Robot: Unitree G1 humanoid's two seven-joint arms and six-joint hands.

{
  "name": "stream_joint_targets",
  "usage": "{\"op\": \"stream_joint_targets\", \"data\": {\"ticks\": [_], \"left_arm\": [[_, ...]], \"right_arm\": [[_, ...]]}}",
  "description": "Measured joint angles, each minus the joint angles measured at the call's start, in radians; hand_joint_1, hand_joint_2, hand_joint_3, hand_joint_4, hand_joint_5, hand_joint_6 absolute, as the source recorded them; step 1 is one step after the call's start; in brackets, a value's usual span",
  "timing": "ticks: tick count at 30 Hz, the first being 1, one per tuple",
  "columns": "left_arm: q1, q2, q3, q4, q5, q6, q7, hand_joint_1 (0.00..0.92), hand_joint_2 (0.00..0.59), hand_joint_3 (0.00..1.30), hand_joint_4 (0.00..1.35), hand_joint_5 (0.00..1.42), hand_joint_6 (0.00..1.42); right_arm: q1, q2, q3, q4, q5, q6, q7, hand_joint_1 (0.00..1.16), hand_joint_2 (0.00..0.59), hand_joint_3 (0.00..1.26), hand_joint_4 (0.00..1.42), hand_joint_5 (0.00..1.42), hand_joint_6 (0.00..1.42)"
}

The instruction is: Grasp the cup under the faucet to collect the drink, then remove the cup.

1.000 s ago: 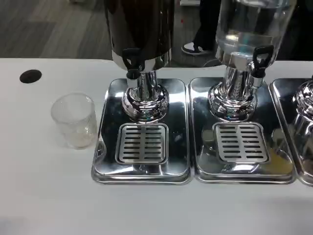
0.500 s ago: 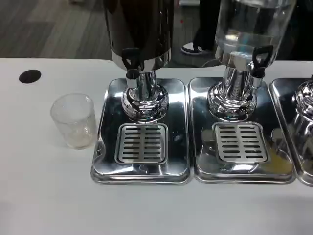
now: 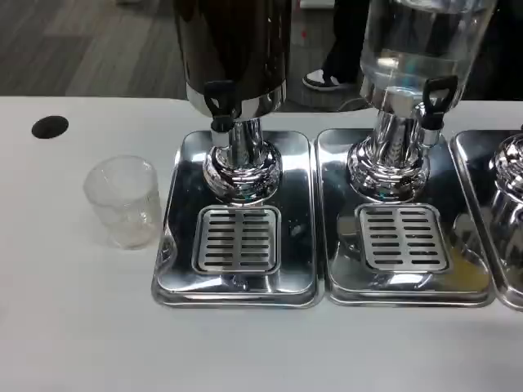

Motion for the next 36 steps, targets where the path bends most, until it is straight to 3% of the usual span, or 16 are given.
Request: {"op": "stream_joint_targets", "data": {"ticks": [10, 20, 28, 36], "left_arm": [[-0.138, 0.022, 0.004, 0.109, 0.075, 0.058, 0.009, 0.16, 0.089, 0.0, 0.0, 0.0, 0.0], [-0.233, 0.046, -0.011, 0.157, 0.179, 0.098, 0.086, 0.388, 0.094, 0.0, 0.0, 0.0, 0.0], [-0.289, 0.066, -0.022, 0.161, 0.245, 0.16, 0.131, 0.43, 0.081, 0.0, 0.0, 0.0, 0.0], [-0.357, 0.079, -0.087, 0.162, 0.339, 0.219, 0.196, 0.449, 0.071, 0.0, 0.0, 0.0, 0.0]], "right_arm": [[-0.002, 0.003, 0.004, 0.012, 0.001, -0.001, -0.007, 0.75, 0.571, 0.42, 0.36, 0.29, 0.18], [-0.002, 0.004, 0.008, 0.019, 0.007, -0.002, -0.012, 0.75, 0.571, 0.42, 0.36, 0.29, 0.18], [-0.003, 0.004, 0.012, 0.036, 0.013, -0.007, -0.013, 0.74, 0.571, 0.42, 0.36, 0.29, 0.18], [-0.007, 0.004, 0.011, 0.036, 0.032, -0.026, -0.013, 0.74, 0.571, 0.43, 0.36, 0.3, 0.18]]}}
